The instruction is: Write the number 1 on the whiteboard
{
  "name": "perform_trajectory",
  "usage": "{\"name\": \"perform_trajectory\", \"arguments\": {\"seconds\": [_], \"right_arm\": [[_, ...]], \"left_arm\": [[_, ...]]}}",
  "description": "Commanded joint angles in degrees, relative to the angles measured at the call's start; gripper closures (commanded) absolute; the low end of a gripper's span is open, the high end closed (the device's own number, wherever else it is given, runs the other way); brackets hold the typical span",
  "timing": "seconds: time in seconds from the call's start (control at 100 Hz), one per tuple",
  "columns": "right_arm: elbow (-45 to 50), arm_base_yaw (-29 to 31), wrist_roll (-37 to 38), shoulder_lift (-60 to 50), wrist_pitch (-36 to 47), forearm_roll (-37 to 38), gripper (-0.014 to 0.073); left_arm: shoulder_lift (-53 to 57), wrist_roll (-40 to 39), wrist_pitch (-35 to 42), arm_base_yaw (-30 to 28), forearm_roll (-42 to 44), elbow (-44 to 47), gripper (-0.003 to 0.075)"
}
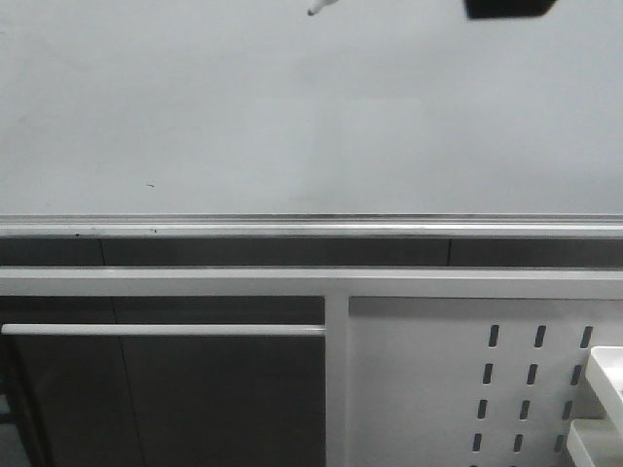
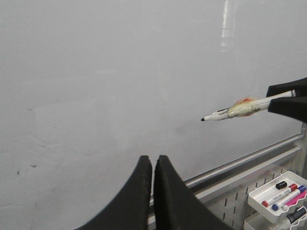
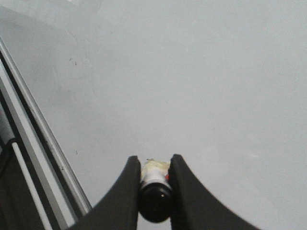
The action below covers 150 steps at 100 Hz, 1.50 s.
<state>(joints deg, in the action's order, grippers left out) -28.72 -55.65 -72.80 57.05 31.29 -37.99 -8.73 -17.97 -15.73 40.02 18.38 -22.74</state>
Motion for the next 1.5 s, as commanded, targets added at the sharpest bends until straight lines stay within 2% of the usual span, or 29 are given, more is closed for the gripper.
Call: {"name": "perform_trajectory", "arguments": {"seconds": [0.0,0.18,0.75,0.99,1.3,1.49], "right_arm": [[-1.5,-0.27,-0.48,2.72,7.85,3.76,0.0662],[-1.99,-0.27,-0.48,6.71,13.49,4.26,0.0663],[-2.85,0.4,-0.48,10.32,15.13,4.64,0.0663],[-2.85,0.53,-0.25,11.95,18.28,4.52,0.0663],[-2.85,7.09,3.5,11.95,18.05,4.52,0.0663],[-2.85,7.35,3.5,11.95,18.05,4.77,0.0663]], "left_arm": [[-0.53,-0.76,6.48,-0.12,-0.4,-1.46,0.074],[-0.53,-0.76,7.29,-0.12,-0.83,-1.46,0.074],[-0.53,-0.76,7.29,-0.12,-0.94,-1.41,0.074],[-0.53,-0.76,7.29,-0.12,-1.06,-1.41,0.074],[-0.53,-0.76,7.29,-0.12,-1.32,-1.41,0.074],[-0.53,-0.76,7.29,-0.12,-1.32,-1.41,0.074]]}}
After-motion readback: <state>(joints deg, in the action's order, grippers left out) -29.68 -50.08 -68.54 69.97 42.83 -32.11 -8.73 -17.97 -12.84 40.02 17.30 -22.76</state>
